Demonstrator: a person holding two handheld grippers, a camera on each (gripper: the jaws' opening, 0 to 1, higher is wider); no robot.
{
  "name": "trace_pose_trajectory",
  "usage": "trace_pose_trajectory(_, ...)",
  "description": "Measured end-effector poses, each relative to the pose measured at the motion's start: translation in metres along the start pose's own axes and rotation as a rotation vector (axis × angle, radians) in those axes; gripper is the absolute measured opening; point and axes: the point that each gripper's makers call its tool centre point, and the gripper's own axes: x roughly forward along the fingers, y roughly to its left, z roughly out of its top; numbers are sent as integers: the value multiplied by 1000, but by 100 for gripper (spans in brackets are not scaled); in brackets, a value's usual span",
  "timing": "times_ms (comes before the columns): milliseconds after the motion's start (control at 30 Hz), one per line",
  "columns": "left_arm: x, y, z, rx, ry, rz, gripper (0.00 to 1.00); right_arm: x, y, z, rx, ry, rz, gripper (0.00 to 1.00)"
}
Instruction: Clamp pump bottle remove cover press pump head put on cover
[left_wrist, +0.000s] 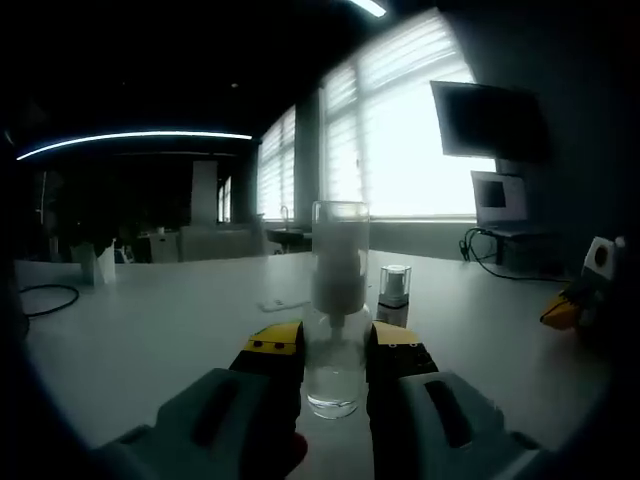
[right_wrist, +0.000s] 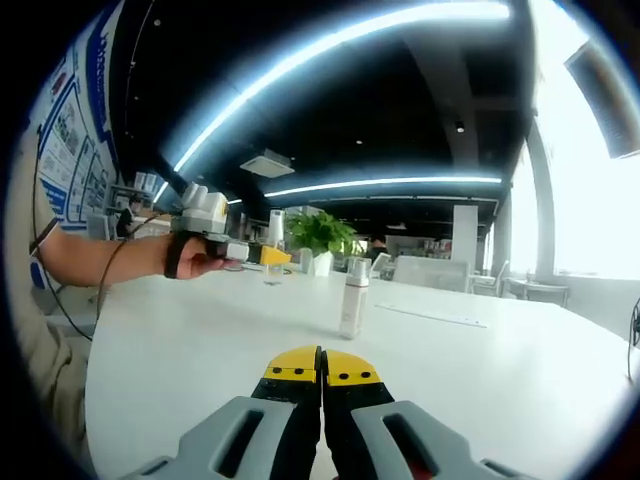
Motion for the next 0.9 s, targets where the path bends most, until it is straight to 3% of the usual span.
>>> trace_pose_trajectory(367,-29,-55,17,39,-31,-99,16,0,-6,-2,18,4,-15,0)
trace_pose_trajectory(633,-45,-79,20,42,-47,-147,16,-1,-9,-4,22,8,-21,0)
trace_pose_trajectory(900,-58,-87,13,50,-38,-187,16,0,-11,-5,24,12,-24,0)
